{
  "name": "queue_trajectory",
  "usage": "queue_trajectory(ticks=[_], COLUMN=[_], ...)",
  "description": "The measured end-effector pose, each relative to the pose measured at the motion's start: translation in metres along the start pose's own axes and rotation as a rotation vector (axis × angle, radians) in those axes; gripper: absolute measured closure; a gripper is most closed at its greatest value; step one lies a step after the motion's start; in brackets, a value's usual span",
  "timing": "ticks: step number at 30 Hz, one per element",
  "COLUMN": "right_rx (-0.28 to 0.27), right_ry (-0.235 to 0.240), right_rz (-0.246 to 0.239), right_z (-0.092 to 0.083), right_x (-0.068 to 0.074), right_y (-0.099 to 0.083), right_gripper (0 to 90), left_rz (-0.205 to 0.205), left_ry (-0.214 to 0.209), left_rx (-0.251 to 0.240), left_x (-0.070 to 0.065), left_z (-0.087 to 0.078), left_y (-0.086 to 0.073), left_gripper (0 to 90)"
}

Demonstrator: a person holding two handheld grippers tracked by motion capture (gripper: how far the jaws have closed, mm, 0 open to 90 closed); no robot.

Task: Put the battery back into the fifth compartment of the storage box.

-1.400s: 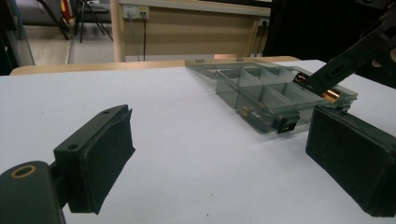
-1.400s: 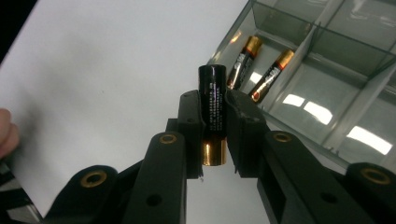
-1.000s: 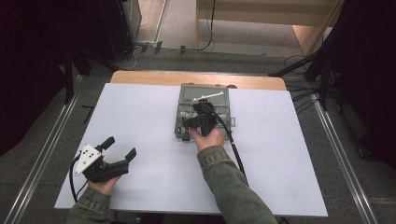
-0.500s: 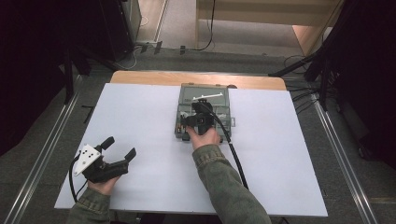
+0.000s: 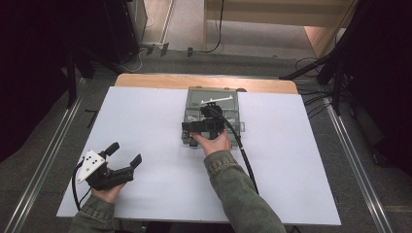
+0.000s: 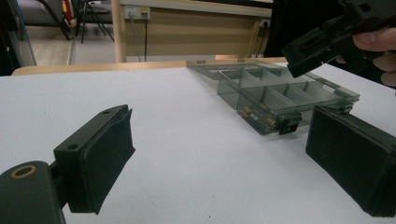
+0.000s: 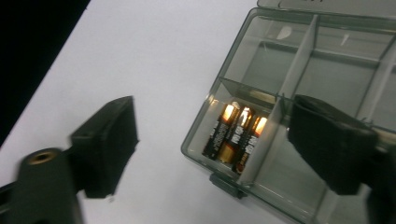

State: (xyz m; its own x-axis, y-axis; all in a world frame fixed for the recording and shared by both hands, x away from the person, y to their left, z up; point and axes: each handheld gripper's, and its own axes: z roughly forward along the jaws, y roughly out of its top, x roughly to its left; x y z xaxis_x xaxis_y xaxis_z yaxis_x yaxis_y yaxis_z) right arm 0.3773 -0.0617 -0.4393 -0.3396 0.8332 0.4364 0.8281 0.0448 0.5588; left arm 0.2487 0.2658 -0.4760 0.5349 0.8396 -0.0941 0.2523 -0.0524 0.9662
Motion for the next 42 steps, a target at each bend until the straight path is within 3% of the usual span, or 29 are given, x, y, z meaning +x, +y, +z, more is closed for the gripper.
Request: queue_trajectory(ticks=[3,8,16,20,27,30,35,42], right_rx=[0.004,-0.041,-0.091,-0.106,-0.130,-0.187,-0.211,-0.316], right_ry=[-0.027,-0.098,-0.057,-0.051,-0.100,-0.096,-0.113,-0.105], right_rz=[-0.032,-0.115,-0.118,-0.142,-0.149,-0.162,-0.162,-0.195], right_z=[-0.002,-0.009,-0.025,-0.037,-0.057,-0.072,-0.088,-0.111], right_x=[0.001,0.005,-0.001,-0.009,-0.022,-0.031,-0.046,-0.069], right_y=[-0.001,-0.003,-0.009,-0.014,-0.023,-0.030,-0.042,-0.067], right_gripper=[0.0,0.0,0.0,0.0,0.0,0.0,0.2,2.0], left_rz=[-0.002,-0.003,-0.002,-0.002,0.000,0.002,0.003,0.003], left_ry=[-0.004,-0.006,-0.006,-0.008,-0.005,-0.004,-0.002,0.001], left_rx=[-0.014,-0.014,-0.013,-0.011,-0.008,-0.007,-0.005,0.000], left_x=[0.000,0.000,0.000,0.000,-0.001,-0.001,-0.001,-0.002], left_z=[-0.001,-0.001,-0.001,0.000,0.000,0.000,0.001,0.002], left_y=[0.000,0.000,0.000,0.000,0.000,0.000,0.000,-0.001], left_gripper=[7.5,7.5,7.6,7.6,7.6,7.6,7.6,7.6])
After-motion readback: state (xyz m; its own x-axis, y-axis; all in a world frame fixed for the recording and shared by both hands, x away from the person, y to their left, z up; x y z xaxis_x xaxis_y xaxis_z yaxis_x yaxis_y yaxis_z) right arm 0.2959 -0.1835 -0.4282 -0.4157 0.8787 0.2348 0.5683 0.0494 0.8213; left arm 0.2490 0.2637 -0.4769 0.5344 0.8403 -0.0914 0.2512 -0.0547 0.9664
